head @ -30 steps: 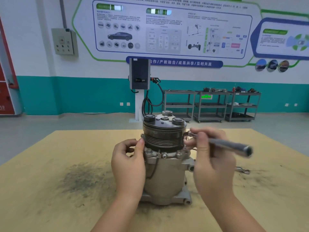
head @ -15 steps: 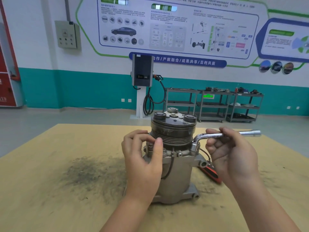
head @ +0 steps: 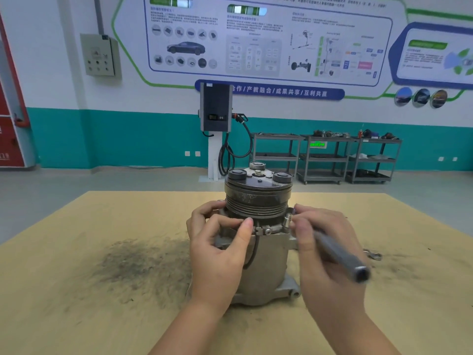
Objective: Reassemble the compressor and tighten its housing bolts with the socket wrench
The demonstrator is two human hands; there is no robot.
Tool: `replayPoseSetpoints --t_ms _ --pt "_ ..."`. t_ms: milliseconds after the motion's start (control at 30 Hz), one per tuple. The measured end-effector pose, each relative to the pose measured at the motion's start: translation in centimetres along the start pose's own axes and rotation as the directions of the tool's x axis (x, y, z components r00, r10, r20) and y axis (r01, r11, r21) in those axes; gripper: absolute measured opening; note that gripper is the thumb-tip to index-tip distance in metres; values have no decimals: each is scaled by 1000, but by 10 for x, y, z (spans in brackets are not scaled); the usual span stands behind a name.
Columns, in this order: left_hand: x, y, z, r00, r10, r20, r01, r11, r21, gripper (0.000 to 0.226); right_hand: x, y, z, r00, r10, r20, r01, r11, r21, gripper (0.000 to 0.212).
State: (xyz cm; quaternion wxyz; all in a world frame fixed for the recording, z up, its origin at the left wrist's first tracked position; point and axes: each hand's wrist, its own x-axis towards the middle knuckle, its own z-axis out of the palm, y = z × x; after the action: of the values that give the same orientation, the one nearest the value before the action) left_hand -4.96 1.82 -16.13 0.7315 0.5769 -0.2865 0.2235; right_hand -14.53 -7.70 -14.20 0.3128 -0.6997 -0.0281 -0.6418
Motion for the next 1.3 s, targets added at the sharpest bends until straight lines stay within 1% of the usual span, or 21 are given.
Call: replayPoseSetpoints --t_ms 33,67,200,300,367,400,433,467,500,533,600,633,700,767,833,967,1100,1167,1300 --pt "0 -1 0 1000 -3 1 3 1000 -8 20 0 -1 2 999 -44 18 45 998 -49 13" --pt "1 -2 0 1000 -6 5 6 1000 -20 22 0 -1 5 997 -60 38 62 996 -63 13" --pt "1 -1 -2 999 6 54 -3 999 -41 11 2 -6 19 994 -25 106 33 997 -75 15" --pt "1 2 -2 996 -12 84 19 997 -80 11 12 -9 21 986 -25 167 44 993 -110 19" --pt "2 -2 -3 998 31 59 -29 999 -33 21 19 -9 16 986 -64 156 82 990 -112 17" --pt "3 -4 -4 998 40 52 -41 999 8 32 22 -9 13 991 -67 115 77 994 -78 15" --pt "5 -6 -5 998 18 63 -21 999 39 44 25 -9 9 998 -29 56 30 999 -13 13" --pt "7 -8 -7 994 -37 99 32 998 55 57 28 -9 5 998 61 -5 -60 995 81 12" --pt "10 -10 -8 983 -105 151 95 993 73 70 31 -8 3 981 183 -60 -168 967 191 12" --pt "12 -13 -9 963 -166 211 150 985 89 84 34 -5 1 945 312 -96 -273 916 294 13" --pt "16 -19 -12 918 -236 319 213 971 107 111 39 0 -3 847 522 -99 -430 783 449 12" --pt "19 -21 -14 895 -255 365 228 967 118 119 41 3 -4 800 594 -80 -478 714 511 12" --pt "23 -22 -18 846 -285 451 245 958 147 125 44 7 -6 731 681 -32 -519 586 622 12" --pt "27 -22 -21 809 -311 498 259 950 172 129 47 11 -9 690 723 29 -541 489 684 13" --pt "28 -21 -23 796 -324 510 269 946 181 131 51 13 -11 661 743 109 -586 421 692 13" --pt "28 -20 -22 792 -326 516 281 945 167 131 61 16 -12 603 761 239 -685 341 644 12" --pt "28 -18 -22 793 -336 508 283 942 181 130 72 22 -15 508 777 371 -791 252 557 9" --pt "28 -17 -23 794 -333 509 280 943 180 127 71 25 -18 497 772 396 -798 228 557 8" --pt "27 -15 -22 803 -319 503 276 948 161 123 69 25 -20 515 757 402 -792 241 561 10"
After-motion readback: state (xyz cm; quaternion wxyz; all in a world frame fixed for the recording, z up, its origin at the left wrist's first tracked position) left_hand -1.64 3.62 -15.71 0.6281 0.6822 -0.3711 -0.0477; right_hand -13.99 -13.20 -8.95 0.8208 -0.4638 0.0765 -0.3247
